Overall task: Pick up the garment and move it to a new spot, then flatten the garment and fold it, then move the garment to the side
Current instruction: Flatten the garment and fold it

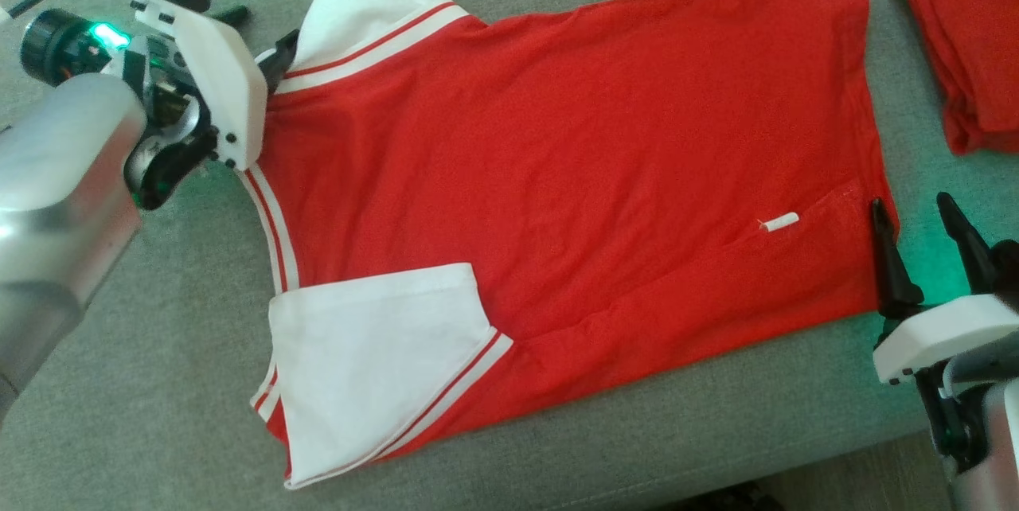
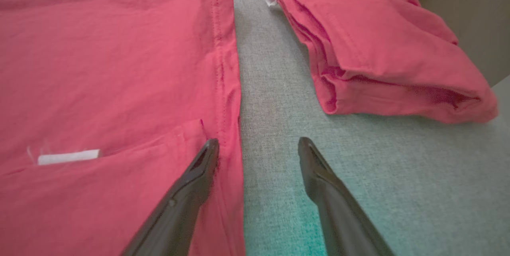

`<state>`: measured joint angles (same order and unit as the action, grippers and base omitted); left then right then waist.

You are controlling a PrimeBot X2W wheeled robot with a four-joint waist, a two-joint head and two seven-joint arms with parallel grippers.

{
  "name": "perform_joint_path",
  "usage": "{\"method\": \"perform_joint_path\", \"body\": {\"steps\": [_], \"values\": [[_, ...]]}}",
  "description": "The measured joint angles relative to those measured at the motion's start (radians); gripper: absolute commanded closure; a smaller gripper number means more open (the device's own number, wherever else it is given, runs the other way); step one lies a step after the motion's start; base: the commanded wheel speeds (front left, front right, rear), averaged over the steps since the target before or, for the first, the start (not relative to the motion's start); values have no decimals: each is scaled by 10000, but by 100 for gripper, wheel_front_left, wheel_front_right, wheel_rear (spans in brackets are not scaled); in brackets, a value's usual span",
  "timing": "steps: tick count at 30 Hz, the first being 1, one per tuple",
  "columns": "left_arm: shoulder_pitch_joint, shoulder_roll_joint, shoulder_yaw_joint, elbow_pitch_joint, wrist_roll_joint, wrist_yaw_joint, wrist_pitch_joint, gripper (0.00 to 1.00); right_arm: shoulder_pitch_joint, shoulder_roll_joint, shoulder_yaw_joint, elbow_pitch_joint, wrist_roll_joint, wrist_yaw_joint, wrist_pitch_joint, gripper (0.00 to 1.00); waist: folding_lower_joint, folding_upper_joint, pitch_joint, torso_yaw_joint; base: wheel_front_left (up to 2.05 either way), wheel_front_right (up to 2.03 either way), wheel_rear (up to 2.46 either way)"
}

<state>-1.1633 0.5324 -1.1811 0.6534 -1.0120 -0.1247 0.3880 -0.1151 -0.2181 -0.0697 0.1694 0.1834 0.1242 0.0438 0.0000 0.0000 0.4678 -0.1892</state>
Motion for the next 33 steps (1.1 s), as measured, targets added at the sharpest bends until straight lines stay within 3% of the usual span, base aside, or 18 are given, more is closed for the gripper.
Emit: {"method": "perform_joint_path", "body": {"steps": [1, 4, 9, 21, 28, 32, 33], "values": [[2, 54, -86, -188, -157, 0, 59, 100, 0, 2, 0, 15, 0, 0, -36, 0, 1, 0, 4, -7, 0, 0, 0], [5, 251, -349, -731, -201, 0, -132, 100, 0, 4, -44, 65, 0, 0, -102, 0, 1, 0, -8, 3, 0, 0, 0], [43, 635, -512, -1104, 267, -75, -1664, 100, -1, 71, -111, 268, -4, 0, -224, 0, 1, 0, -101, 100, 0, 0, 0], [757, 713, -591, -2138, 746, -54, -3580, 100, 27, 144, -151, 430, -88, 0, -278, 0, 0, 0, -671, 464, 0, 0, 0], [1749, 742, -1114, -3467, 1994, 663, -4057, 100, 337, 165, -215, 468, -88, 0, -278, 0, -1, 0, -1124, 503, 0, 0, 0], [2916, 529, -1200, -3649, 2418, 1302, -4171, 100, 662, 226, -309, 468, -88, 0, -276, 0, 0, 0, -1230, 550, 0, 0, 0], [3190, 433, -1200, -3651, 2376, 1473, -4266, 21, 669, 259, -309, 466, -88, 0, -276, 0, -1, 0, -1244, 558, 0, 0, 0]]}}
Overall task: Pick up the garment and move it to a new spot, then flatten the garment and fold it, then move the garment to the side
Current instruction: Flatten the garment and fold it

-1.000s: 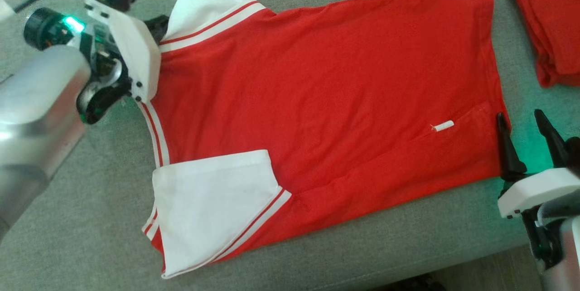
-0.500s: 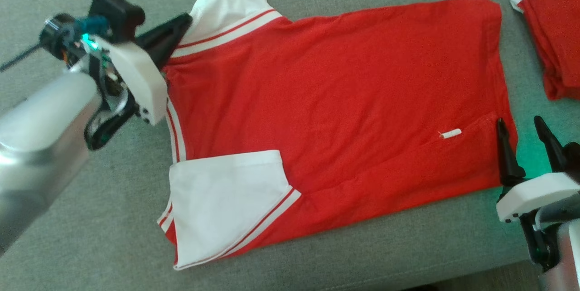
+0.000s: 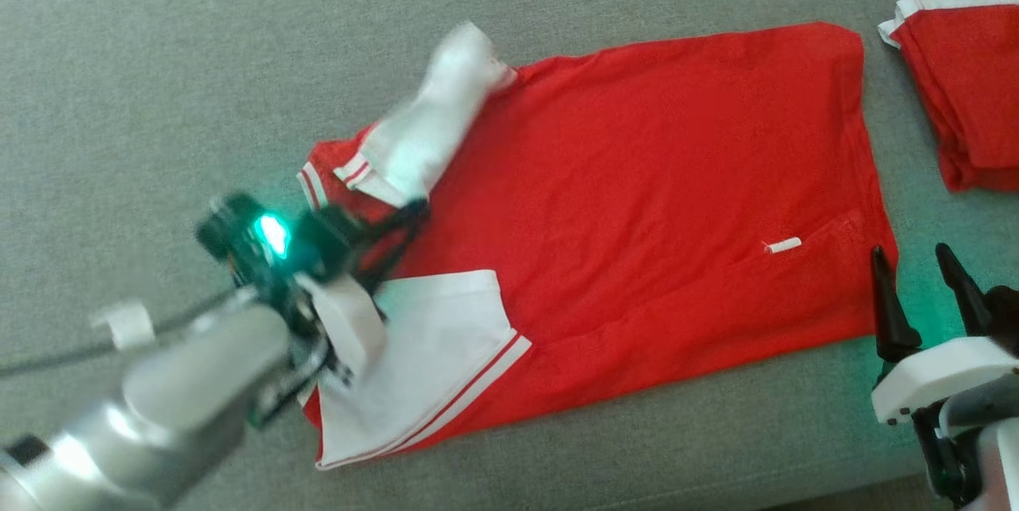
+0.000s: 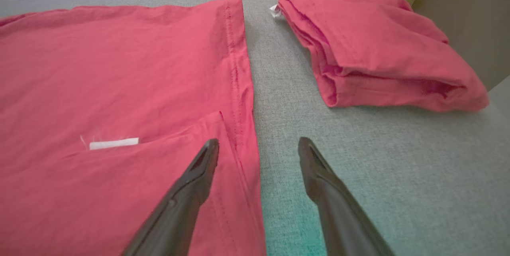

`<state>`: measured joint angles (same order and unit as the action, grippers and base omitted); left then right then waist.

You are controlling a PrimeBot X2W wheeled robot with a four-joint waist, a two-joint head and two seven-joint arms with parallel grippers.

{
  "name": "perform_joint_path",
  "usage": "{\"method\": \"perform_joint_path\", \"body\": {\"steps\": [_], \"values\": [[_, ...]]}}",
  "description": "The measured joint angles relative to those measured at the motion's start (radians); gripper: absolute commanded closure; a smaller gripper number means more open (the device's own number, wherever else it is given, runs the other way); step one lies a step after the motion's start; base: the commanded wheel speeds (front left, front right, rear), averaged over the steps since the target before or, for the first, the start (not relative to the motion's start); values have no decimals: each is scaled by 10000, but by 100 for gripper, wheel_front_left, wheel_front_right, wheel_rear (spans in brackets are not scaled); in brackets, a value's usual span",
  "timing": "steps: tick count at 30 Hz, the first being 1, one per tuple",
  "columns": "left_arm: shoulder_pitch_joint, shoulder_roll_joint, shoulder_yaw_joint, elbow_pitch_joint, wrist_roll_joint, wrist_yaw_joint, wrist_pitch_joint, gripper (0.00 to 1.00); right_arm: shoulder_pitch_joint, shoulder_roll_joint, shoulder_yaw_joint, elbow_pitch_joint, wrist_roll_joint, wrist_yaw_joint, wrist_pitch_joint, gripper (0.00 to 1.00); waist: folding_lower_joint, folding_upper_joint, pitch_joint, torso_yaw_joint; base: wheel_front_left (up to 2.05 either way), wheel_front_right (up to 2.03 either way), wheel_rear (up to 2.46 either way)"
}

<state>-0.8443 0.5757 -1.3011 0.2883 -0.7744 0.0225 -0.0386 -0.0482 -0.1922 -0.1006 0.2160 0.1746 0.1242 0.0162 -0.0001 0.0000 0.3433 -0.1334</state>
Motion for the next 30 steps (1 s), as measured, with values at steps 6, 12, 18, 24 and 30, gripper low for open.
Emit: {"method": "perform_joint_path", "body": {"steps": [6, 12, 18, 24, 30], "values": [[1073, -370, 140, -449, -663, 719, -477, 0, 2, 21, -77, -142, 0, 0, 4, 0, 1, 0, -19, 74, 0, 0, 0], [1311, -84, 834, -1593, -1005, 1747, -871, 0, 12, 21, -138, -230, -15, 0, 19, 0, 1, 0, 22, 218, 0, 0, 0], [1174, 437, 1018, -1551, -456, 2554, -805, 0, 7, 23, -58, -316, -84, 0, 107, 0, 1, 0, 151, 300, 0, 0, 0], [677, 196, 1049, -508, -422, 2357, -872, 0, -39, -12, 25, -407, -73, 0, 119, 0, 2, 0, 334, 244, 0, 0, 0], [441, -228, 1011, 470, -426, 1733, -1068, 0, -44, -35, 29, -435, -73, 0, 119, 0, 2, 0, 488, 79, 0, 0, 0]]}}
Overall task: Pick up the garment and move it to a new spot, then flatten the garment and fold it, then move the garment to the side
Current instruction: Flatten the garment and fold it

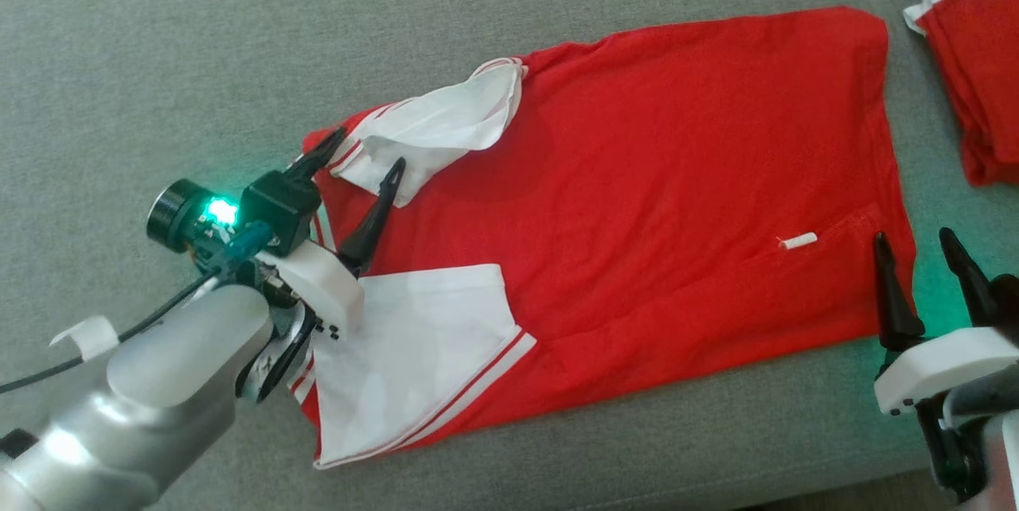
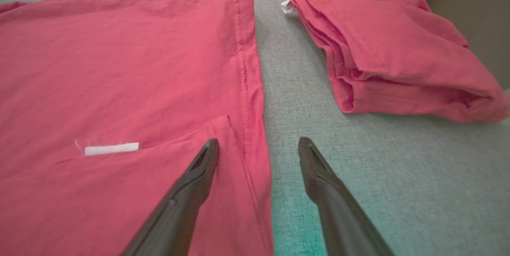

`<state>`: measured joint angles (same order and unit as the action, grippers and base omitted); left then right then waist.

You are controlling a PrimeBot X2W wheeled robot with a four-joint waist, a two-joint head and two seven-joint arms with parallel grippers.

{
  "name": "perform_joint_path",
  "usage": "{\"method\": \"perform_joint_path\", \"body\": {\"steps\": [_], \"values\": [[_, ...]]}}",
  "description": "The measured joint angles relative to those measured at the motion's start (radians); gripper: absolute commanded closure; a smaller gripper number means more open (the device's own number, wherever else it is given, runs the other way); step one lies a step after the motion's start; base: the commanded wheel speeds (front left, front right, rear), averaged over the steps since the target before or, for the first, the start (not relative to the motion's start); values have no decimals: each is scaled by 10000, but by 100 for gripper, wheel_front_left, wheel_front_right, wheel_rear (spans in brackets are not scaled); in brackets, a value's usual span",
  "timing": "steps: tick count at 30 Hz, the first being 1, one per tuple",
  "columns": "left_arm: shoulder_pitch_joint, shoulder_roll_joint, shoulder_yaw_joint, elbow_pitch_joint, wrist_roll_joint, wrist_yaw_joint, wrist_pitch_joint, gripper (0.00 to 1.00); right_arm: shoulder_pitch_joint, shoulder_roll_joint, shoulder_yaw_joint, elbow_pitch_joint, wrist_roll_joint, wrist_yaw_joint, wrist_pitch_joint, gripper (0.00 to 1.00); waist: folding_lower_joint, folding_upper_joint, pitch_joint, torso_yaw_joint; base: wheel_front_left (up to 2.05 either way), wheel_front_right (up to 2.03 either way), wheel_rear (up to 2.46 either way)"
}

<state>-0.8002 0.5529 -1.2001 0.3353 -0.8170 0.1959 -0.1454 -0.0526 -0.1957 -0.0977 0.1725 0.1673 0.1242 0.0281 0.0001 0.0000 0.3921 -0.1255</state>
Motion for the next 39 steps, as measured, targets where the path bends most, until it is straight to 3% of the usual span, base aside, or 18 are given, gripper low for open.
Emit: {"method": "perform_joint_path", "body": {"steps": [7, 9, 11, 12, 16, 24, 29, 39], "values": [[-330, -198, -134, 397, 221, -322, -144, 0, 5, 0, -56, -31, 0, 0, 0, 0, -1, 0, 30, -68, 0, 0, 0], [-345, -207, -155, 399, 261, -322, -167, 16, 5, 0, -63, -23, 0, 0, 0, 0, 0, 0, 21, -64, 0, 0, 0], [-345, -207, -161, 382, 259, -320, -222, 21, 4, 0, -63, -21, 0, 0, 0, 0, -1, 0, 10, -58, 0, 0, 0], [-345, -207, -161, 382, 259, -320, -222, 30, 4, 0, -63, -21, 0, 0, 0, 0, -1, 0, 10, -58, 0, 0, 0], [-344, -192, -174, 182, 249, -288, -221, 100, 4, 2, -75, -12, -2, 0, 0, 0, -1, 0, 5, -21, 0, 0, 0], [-458, 207, -226, -454, 589, -96, -244, 100, -220, -82, 199, 2, 4, 0, 180, 0, -1, 0, -89, 22, 0, 0, 0], [-1211, 677, -203, -656, 1003, -10, -240, 100, -1646, -431, 587, 357, 370, 0, 851, 0, -1, 0, -96, -51, 0, 0, 0], [-2519, 1012, -228, -531, 1710, -341, 94, 100, -5272, -1684, 1540, 3149, 688, 0, 2692, 0, 0, 0, 131, 41, 0, 0, 0]]}}
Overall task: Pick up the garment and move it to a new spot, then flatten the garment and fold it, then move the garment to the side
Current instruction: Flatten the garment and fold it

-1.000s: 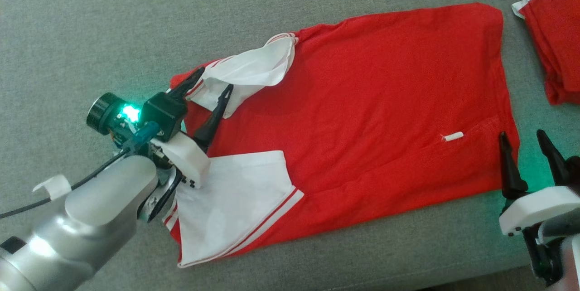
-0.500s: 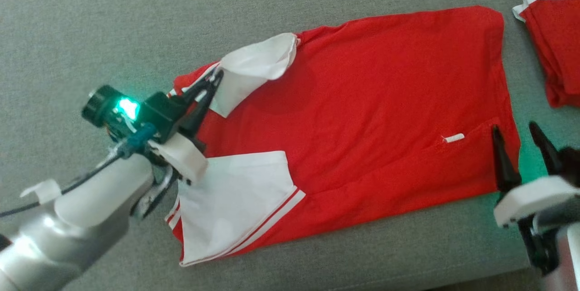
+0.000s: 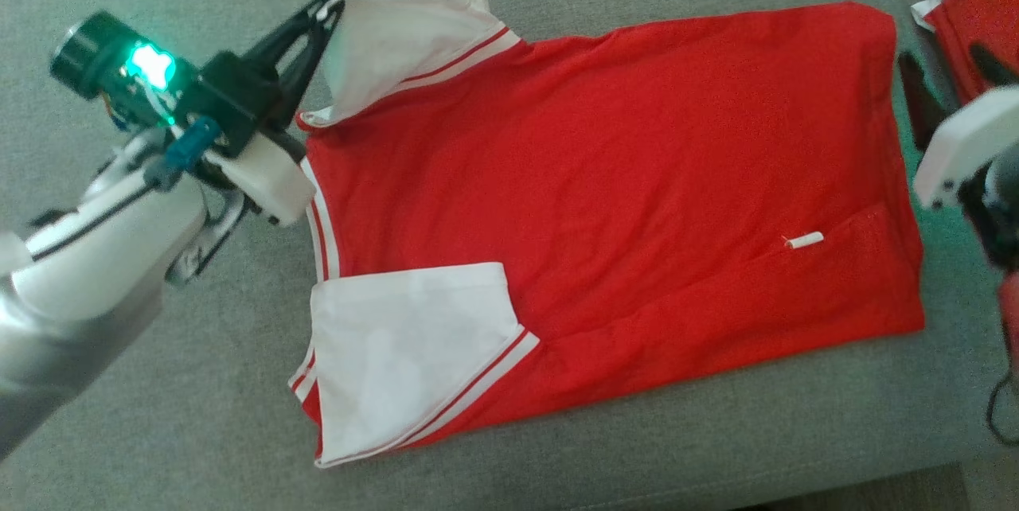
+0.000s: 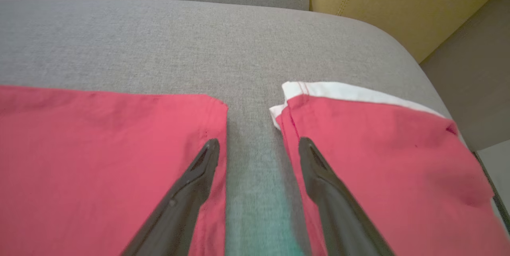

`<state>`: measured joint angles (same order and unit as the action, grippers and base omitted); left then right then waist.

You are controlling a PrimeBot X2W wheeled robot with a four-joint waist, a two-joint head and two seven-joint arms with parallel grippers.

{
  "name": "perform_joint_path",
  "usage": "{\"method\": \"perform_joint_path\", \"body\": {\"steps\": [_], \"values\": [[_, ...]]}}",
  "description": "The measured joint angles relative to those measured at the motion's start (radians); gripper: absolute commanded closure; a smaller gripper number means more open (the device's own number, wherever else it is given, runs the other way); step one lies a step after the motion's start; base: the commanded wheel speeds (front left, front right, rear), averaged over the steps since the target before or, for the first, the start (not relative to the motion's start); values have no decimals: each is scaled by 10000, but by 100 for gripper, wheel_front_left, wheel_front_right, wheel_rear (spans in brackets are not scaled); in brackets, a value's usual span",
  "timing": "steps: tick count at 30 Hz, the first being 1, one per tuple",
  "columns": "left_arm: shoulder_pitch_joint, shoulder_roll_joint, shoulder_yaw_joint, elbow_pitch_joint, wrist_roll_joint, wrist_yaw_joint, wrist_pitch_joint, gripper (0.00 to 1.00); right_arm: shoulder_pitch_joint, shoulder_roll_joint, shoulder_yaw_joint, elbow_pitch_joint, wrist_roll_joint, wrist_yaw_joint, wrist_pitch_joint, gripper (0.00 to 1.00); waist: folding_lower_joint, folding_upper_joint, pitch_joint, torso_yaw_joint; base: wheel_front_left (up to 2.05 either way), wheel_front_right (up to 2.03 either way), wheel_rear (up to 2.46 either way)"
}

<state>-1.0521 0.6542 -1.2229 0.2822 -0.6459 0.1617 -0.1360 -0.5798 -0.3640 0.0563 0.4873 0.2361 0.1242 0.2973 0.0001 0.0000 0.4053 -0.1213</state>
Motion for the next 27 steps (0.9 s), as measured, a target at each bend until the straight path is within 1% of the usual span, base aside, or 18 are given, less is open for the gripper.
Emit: {"method": "perform_joint_path", "body": {"steps": [6, 11, 12, 15, 17, 22, 26, 27], "values": [[-367, -15, -25, 217, 50, -215, 117, 100, -1634, -77, 610, 1881, -291, 0, -117, 0, 1, 0, 99, 122, 0, 0, 0], [-431, -63, -77, 345, 50, -324, 174, 100, -2438, -77, 1221, 3289, -719, 0, -525, 0, 0, 0, 166, 221, 0, 0, 0], [-477, -67, -92, 366, 50, -395, 201, 100, -2562, -73, 1313, 3553, -717, 0, -593, 0, 0, 0, 177, 249, 0, 0, 0], [-531, -81, -98, 382, 50, -405, 201, 100, -2890, -65, 1611, 4257, -715, 0, -840, 0, -1, 0, 196, 328, 0, 0, 0], [-530, -98, -115, 410, 50, -477, 201, 100, -3078, -42, 1812, 4621, -713, 0, -1016, 0, 0, 0, 189, 375, 0, 0, 0], [-531, -144, -140, 445, 50, -485, 201, 100, -3513, -25, 2458, 5298, -713, 0, -1402, 0, -1, 0, 171, 467, 0, 0, 0], [-532, -186, -171, 479, 48, -493, 199, 100, -3845, -69, 3231, 5637, -715, 0, -1496, 0, -2, 0, 166, 522, 0, 0, 0], [-532, -194, -180, 504, 48, -552, 201, 100, -3928, -98, 3457, 5685, -717, 0, -1511, 0, -1, 0, 174, 537, 0, 0, 0]]}}
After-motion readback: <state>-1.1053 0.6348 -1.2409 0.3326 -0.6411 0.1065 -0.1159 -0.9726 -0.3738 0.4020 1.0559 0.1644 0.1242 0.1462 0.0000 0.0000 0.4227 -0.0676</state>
